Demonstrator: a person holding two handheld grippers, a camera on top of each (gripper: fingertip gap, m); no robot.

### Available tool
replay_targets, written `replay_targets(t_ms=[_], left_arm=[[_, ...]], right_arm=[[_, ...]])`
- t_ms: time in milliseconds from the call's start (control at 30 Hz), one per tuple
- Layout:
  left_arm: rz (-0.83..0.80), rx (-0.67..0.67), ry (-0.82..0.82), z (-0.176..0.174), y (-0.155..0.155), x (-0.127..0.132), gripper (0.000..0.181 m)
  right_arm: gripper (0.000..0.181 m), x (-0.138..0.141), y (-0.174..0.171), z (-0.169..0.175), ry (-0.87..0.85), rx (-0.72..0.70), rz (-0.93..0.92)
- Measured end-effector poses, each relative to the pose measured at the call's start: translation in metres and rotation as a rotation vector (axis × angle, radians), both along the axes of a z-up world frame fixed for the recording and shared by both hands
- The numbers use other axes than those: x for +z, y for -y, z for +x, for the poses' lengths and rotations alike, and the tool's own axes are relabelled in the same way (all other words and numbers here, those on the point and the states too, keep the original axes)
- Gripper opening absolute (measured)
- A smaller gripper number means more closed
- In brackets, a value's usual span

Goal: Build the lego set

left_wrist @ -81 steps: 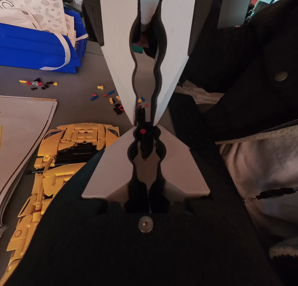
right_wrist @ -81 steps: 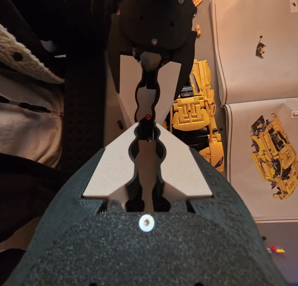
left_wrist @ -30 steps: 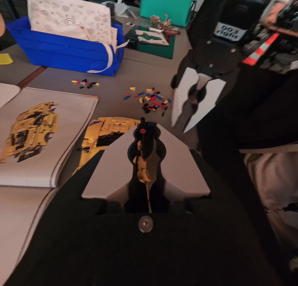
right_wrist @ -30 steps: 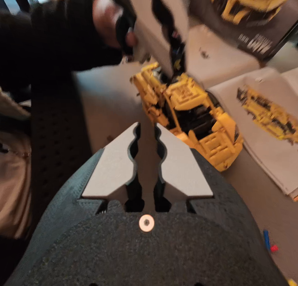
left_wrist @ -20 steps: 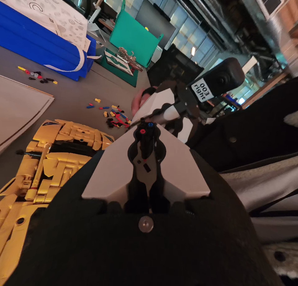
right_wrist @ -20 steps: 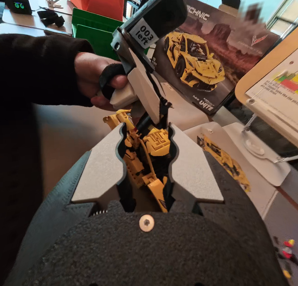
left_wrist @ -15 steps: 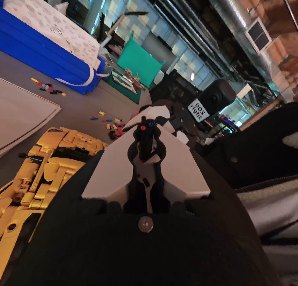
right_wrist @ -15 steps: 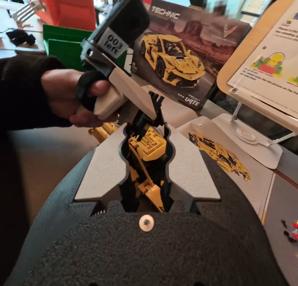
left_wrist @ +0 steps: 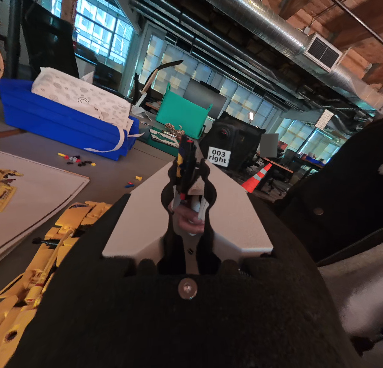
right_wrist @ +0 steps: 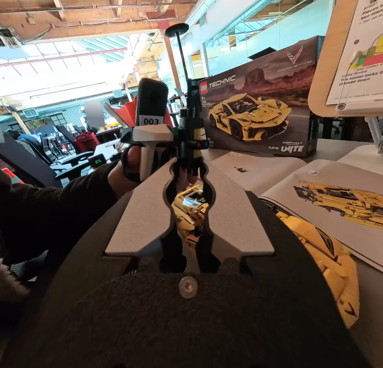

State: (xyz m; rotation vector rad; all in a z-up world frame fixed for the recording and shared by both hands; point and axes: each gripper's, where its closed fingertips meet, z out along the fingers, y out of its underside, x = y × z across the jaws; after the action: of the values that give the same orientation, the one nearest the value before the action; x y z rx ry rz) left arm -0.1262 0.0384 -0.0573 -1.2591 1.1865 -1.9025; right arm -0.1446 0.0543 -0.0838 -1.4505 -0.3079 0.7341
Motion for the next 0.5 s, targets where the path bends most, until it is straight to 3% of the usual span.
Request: replay_targets(t_ms=[300,500], left_arm=[[-0.031,0.082,0.068,-0.002,-0.012,0.006,0.018],[0.092,0.110,0.038,0.003,-0.005,0.000,0.016]], right_arm=[[0.017,-0.003,-0.001,-0.001,-0.009,0.009,-0.009],[0.017,-0.007,-0.003,-0.002,0.013,0.010,-0.024]])
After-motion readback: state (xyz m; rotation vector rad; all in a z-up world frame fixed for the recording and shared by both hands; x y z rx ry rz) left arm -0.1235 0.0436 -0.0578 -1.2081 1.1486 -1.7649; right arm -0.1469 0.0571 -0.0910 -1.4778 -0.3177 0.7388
